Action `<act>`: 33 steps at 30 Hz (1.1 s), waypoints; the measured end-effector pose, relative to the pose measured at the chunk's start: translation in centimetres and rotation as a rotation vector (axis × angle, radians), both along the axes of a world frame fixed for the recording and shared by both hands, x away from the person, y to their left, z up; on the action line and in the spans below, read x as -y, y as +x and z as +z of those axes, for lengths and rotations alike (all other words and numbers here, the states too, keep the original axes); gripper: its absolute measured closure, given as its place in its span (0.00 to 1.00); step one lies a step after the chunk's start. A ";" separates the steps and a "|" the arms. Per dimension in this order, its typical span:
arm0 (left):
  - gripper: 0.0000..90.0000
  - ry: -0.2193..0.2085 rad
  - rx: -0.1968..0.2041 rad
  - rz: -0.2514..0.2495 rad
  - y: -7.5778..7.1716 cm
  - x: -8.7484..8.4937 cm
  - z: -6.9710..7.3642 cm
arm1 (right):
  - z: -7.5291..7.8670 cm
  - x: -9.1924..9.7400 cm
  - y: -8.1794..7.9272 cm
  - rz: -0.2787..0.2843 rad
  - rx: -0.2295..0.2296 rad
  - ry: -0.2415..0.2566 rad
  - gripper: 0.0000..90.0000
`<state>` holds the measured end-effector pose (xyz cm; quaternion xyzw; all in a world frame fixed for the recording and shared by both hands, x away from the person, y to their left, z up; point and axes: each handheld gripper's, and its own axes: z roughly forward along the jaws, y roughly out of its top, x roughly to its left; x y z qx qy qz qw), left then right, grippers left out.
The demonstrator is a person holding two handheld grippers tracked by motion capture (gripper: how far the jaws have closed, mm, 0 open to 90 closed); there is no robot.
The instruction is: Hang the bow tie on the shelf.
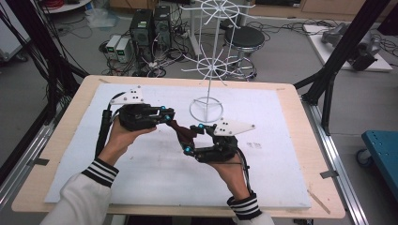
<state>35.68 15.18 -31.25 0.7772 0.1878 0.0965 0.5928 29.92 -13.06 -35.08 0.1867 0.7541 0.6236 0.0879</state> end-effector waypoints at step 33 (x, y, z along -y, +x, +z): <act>0.02 0.008 0.001 0.078 -1.1 -3.0 -1.5 | 0.4 1.3 0.1 -0.049 0.046 -0.002 0.95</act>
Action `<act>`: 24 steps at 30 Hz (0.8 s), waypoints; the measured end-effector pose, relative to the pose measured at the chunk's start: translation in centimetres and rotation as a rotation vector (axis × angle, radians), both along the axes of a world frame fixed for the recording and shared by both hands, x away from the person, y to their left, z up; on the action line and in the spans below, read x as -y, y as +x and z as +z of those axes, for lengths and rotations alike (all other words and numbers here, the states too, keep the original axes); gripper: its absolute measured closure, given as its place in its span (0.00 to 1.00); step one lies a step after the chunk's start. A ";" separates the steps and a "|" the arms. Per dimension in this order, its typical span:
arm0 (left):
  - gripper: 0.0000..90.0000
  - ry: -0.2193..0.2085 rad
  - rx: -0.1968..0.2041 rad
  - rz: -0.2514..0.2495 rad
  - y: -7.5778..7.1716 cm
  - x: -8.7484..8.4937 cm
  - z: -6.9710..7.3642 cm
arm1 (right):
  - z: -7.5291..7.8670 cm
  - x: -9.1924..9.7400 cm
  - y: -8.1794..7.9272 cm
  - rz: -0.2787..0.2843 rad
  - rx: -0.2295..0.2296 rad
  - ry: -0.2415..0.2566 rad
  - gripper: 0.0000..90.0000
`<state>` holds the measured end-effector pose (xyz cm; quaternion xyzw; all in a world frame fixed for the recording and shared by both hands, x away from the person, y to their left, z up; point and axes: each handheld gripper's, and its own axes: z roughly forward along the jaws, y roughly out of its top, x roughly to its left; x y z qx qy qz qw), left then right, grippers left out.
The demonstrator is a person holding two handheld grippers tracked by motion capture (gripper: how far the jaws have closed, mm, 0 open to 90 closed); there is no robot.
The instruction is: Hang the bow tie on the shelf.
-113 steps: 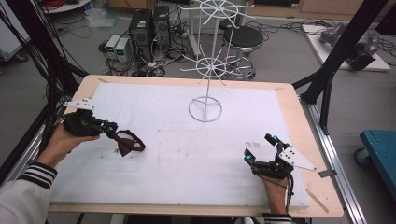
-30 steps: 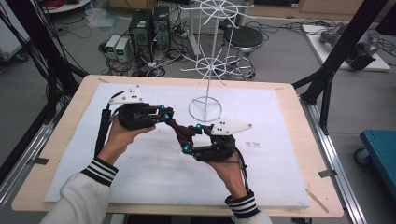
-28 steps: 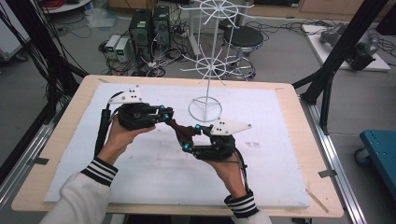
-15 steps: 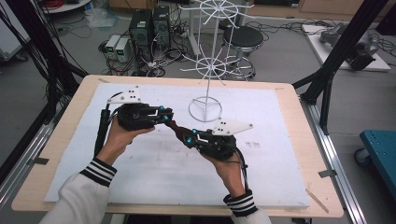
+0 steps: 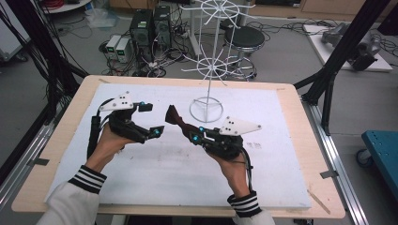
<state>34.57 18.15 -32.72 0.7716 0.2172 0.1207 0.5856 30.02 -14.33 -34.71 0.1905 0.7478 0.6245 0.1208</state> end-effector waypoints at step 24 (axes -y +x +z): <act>0.02 -0.028 0.083 0.092 -4.8 -6.9 -4.6 | 2.1 2.3 1.0 -0.065 0.019 0.036 0.95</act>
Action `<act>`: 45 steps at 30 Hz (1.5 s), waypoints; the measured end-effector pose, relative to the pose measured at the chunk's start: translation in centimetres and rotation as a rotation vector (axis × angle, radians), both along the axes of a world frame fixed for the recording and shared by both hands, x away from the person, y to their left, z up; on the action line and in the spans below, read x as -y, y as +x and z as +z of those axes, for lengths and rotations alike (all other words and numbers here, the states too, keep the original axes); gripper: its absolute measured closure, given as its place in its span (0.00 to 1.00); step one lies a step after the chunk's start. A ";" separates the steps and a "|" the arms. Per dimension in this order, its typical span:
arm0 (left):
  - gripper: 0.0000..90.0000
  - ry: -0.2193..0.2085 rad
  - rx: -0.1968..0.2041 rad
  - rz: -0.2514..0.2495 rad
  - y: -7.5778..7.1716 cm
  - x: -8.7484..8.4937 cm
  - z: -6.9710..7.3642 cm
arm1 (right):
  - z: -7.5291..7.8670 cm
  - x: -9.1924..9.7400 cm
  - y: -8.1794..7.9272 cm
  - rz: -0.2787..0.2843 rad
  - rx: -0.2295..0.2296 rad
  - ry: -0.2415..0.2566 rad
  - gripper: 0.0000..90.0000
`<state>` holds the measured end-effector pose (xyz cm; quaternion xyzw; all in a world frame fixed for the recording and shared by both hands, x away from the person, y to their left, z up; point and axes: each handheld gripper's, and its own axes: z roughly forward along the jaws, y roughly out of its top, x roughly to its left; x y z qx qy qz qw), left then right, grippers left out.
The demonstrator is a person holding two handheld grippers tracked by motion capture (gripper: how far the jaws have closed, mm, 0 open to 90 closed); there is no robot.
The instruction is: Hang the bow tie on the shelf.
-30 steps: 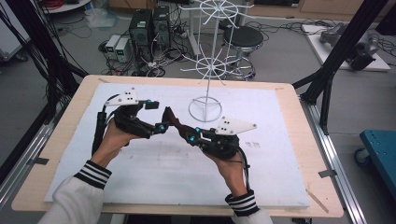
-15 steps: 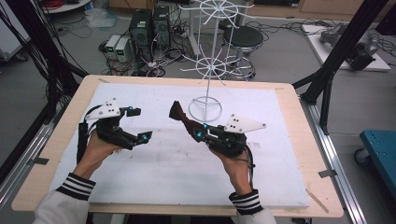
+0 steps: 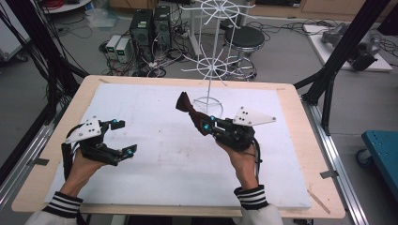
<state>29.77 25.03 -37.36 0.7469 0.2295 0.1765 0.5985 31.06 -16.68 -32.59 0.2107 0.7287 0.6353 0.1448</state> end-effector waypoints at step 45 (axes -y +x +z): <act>0.02 -0.085 0.118 0.129 -3.7 -3.8 -6.4 | 3.5 -0.1 5.3 -0.105 -0.007 0.020 0.95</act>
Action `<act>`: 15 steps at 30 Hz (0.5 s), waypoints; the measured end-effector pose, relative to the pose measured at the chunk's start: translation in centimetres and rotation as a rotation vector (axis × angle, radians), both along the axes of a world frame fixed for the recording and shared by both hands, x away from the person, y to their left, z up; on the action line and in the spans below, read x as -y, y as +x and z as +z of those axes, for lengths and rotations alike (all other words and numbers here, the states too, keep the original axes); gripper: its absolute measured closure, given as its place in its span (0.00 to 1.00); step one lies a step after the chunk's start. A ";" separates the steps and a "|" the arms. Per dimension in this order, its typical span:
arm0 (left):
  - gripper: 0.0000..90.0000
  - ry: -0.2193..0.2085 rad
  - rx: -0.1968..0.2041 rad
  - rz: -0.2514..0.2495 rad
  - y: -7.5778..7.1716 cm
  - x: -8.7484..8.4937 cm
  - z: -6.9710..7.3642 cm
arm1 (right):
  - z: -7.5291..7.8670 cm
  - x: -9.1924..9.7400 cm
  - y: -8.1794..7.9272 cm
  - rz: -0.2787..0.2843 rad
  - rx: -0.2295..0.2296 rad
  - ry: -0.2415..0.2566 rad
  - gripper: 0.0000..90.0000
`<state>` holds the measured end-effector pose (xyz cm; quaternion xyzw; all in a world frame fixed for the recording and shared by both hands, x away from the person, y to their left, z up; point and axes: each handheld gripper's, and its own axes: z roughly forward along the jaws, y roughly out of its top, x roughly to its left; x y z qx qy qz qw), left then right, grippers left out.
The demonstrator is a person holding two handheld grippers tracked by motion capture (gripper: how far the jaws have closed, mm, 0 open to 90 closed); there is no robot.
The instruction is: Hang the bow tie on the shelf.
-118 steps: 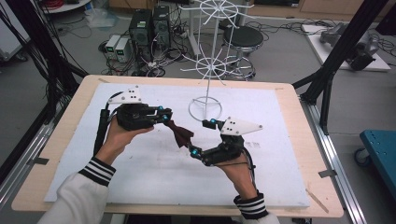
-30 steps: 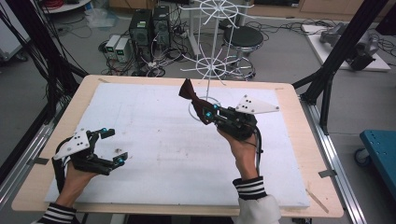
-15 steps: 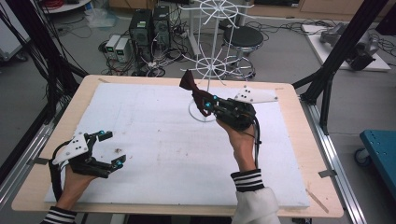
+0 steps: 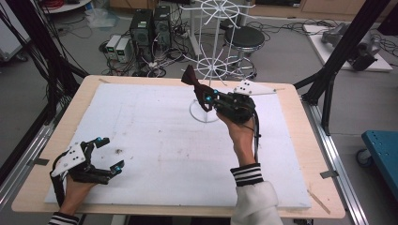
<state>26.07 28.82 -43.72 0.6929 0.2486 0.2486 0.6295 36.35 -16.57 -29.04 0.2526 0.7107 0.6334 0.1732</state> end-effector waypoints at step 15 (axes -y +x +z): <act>0.02 -0.015 0.020 0.010 0.0 -0.1 -1.3 | -1.0 0.5 2.0 -0.030 -0.039 0.040 0.95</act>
